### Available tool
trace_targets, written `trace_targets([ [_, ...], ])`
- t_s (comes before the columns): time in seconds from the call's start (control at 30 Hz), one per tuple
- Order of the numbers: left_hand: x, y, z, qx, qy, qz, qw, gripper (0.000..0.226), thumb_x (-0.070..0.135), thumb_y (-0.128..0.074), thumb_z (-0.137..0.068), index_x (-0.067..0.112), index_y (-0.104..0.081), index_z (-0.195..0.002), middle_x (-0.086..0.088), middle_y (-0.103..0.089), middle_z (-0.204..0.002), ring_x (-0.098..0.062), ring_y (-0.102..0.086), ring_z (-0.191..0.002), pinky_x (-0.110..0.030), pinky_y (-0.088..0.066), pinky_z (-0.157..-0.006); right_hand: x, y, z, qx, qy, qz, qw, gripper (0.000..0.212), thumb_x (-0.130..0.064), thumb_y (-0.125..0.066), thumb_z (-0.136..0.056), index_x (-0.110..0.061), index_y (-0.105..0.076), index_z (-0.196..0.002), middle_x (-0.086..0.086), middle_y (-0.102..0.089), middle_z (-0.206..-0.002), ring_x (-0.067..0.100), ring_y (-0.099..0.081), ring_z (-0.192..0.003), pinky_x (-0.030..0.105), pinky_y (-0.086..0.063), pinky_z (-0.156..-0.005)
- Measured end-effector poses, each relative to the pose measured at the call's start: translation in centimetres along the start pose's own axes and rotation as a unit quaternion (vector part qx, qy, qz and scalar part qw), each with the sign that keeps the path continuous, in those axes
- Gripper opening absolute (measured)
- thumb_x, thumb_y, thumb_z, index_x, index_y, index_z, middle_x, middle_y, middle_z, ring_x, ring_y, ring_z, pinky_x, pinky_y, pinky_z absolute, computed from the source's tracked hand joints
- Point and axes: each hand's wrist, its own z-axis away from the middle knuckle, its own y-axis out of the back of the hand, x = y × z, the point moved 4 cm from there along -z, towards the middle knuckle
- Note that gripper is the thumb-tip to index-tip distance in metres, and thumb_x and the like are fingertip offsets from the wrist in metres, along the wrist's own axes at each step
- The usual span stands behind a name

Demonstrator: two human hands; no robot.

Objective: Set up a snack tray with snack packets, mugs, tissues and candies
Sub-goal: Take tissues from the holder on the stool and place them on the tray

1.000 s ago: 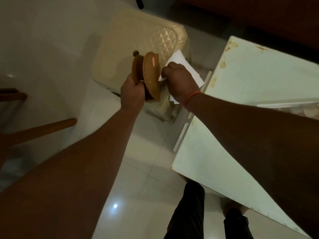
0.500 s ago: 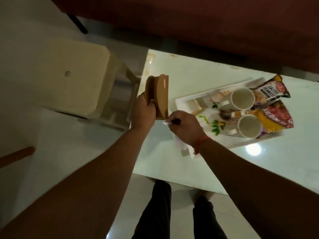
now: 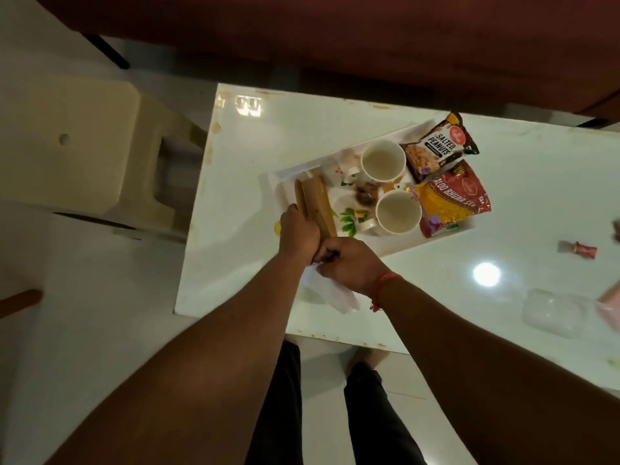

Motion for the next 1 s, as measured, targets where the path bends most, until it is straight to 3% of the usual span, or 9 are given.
trace_targets([
  [0.1,0.0,-0.5,0.5,-0.006,0.014,0.001,1.0,0.035,0.007,-0.041,-0.091,0.0,-0.05,-0.125,-0.02,-0.058,-0.12,-0.037,-0.058,-0.109,-0.042,-0.049,-0.088,0.7,0.3,0.1,-0.006,0.004,-0.011,1.0,0.028,0.0,-0.065,-0.075,-0.029,-0.064,-0.071,-0.014,-0.065,-0.077,0.01,-0.06,-0.081,0.02,-0.045,-0.075],
  [0.23,0.1,0.2,1.4,-0.01,-0.007,0.0,1.0,0.055,0.037,-0.057,-0.09,0.009,-0.046,-0.136,-0.012,-0.051,-0.128,-0.028,-0.055,-0.114,-0.042,-0.048,-0.096,1.0,1.0,0.0,-0.024,0.007,-0.046,0.999,0.021,-0.002,-0.068,-0.076,-0.023,-0.068,-0.073,-0.004,-0.067,-0.081,0.017,-0.062,-0.084,0.032,-0.049,-0.081],
  [0.37,-0.5,2.4,2.6,0.049,-0.069,0.059,0.995,0.035,0.044,-0.053,-0.092,0.013,-0.064,-0.104,-0.001,-0.06,-0.099,-0.018,-0.06,-0.094,-0.033,-0.049,-0.082,0.1,2.1,-0.1,-0.042,-0.009,-0.181,0.983,0.022,0.004,-0.069,-0.078,-0.017,-0.069,-0.073,0.002,-0.067,-0.078,0.017,-0.06,-0.081,0.03,-0.049,-0.078],
  [0.47,-1.4,3.1,3.1,-0.046,-0.046,0.17,0.983,0.051,0.054,-0.042,-0.093,0.013,-0.072,-0.097,-0.001,-0.072,-0.099,-0.016,-0.065,-0.096,-0.032,-0.049,-0.088,-1.2,3.0,-0.7,-0.066,-0.031,-0.298,0.952,0.024,0.012,-0.062,-0.08,-0.01,-0.067,-0.078,0.004,-0.066,-0.075,0.015,-0.061,-0.074,0.022,-0.05,-0.07],
  [0.6,-0.7,4.1,3.8,-0.105,-0.068,0.169,0.978,0.05,0.059,-0.03,-0.098,0.033,-0.073,-0.098,0.007,-0.073,-0.101,-0.005,-0.065,-0.097,-0.024,-0.051,-0.085,-2.6,4.5,-1.9,-0.09,-0.07,-0.386,0.915,0.02,0.01,-0.06,-0.083,-0.01,-0.064,-0.082,0.008,-0.068,-0.074,0.019,-0.066,-0.066,0.025,-0.055,-0.063],
  [0.77,-0.2,4.7,3.8,-0.153,-0.077,0.183,0.968,0.025,0.049,-0.059,-0.091,0.029,-0.071,-0.1,0.009,-0.073,-0.099,-0.01,-0.066,-0.097,-0.026,-0.052,-0.083,-4.0,5.4,-3.2,-0.104,-0.058,-0.437,0.892,0.015,0.006,-0.058,-0.084,-0.008,-0.063,-0.089,0.007,-0.07,-0.077,0.018,-0.069,-0.07,0.027,-0.057,-0.066],
  [0.87,-0.4,4.9,3.2,-0.157,-0.083,0.169,0.97,0.03,0.045,-0.065,-0.086,0.022,-0.072,-0.104,0.002,-0.074,-0.102,-0.017,-0.068,-0.097,-0.032,-0.053,-0.083,-4.4,5.8,-3.7,-0.095,-0.049,-0.452,0.885,0.016,-0.006,-0.062,-0.075,-0.008,-0.064,-0.091,0.008,-0.071,-0.084,0.02,-0.07,-0.077,0.028,-0.059,-0.071],
  [0.93,-0.4,5.3,2.8,-0.119,-0.078,0.185,0.972,0.024,0.039,-0.063,-0.091,0.02,-0.071,-0.102,0.001,-0.074,-0.099,-0.017,-0.067,-0.092,-0.032,-0.052,-0.081,-4.3,5.7,-3.8,-0.087,-0.054,-0.484,0.869,0.02,-0.018,-0.061,-0.083,-0.009,-0.067,-0.099,0.009,-0.071,-0.096,0.023,-0.069,-0.088,0.032,-0.057,-0.081],
  [1.0,-0.2,5.5,2.7,-0.067,-0.061,0.214,0.973,0.025,0.039,-0.058,-0.095,0.019,-0.067,-0.105,0.0,-0.072,-0.103,-0.016,-0.067,-0.094,-0.032,-0.054,-0.083,-4.2,5.4,-3.8,-0.079,-0.06,-0.52,0.849,0.043,-0.045,-0.054,-0.091,-0.012,-0.065,-0.117,0.009,-0.068,-0.118,0.024,-0.065,-0.108,0.039,-0.052,-0.095],
])
